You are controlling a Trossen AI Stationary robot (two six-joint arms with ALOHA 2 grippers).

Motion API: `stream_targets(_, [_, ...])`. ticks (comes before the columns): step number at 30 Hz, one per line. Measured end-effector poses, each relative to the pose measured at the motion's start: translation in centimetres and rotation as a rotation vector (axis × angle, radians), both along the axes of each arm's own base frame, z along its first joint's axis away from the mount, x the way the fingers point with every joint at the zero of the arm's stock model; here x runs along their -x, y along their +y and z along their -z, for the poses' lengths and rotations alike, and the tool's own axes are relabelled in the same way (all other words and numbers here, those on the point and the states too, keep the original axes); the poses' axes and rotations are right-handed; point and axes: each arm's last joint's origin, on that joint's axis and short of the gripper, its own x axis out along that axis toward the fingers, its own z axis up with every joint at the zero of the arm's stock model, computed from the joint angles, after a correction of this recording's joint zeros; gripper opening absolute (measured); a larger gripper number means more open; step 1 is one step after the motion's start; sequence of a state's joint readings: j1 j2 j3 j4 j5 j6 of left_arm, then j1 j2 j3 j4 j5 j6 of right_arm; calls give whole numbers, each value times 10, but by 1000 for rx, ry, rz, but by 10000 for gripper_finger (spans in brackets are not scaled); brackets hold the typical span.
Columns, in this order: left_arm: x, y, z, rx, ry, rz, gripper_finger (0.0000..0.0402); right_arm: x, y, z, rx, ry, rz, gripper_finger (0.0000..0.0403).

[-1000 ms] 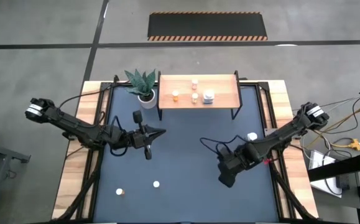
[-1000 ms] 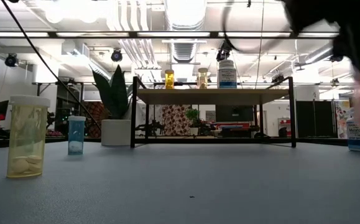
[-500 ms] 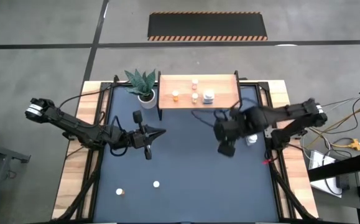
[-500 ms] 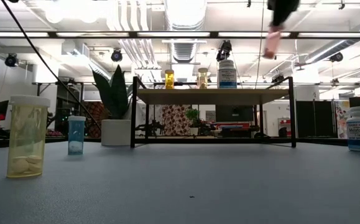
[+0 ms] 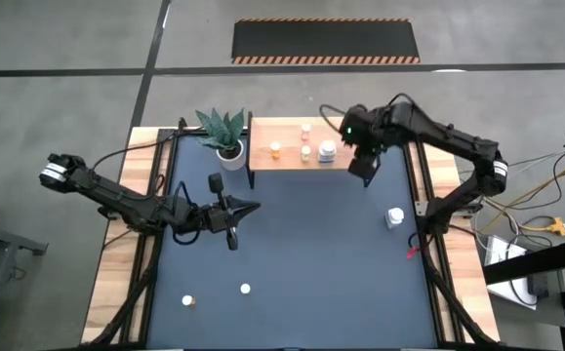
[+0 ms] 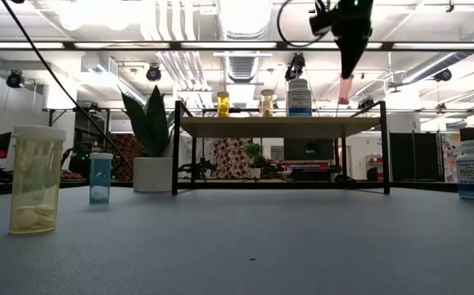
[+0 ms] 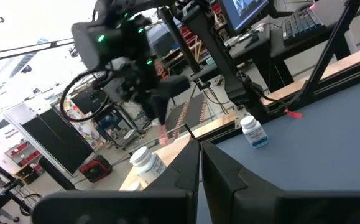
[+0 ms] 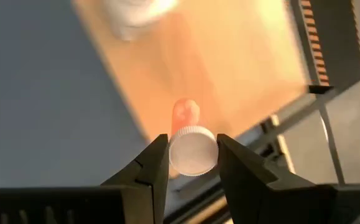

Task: Pick and place medicine bottles onto shelf by color
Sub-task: Put the pink medicine bottle on the shelf

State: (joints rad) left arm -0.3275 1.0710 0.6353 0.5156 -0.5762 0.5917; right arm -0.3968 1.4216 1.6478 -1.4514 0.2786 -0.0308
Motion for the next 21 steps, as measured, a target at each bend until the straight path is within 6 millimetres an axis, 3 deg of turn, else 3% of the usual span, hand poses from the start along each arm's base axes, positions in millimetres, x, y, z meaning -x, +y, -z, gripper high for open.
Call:
stream_targets(9, [0,0,-2,-43,4,-3,0,-5,-55,13,-55,-29,11,110])
stream_targets(21, [1,0,-3,-48,3,-4,0,-32,-87,13,-78,50,-54,110])
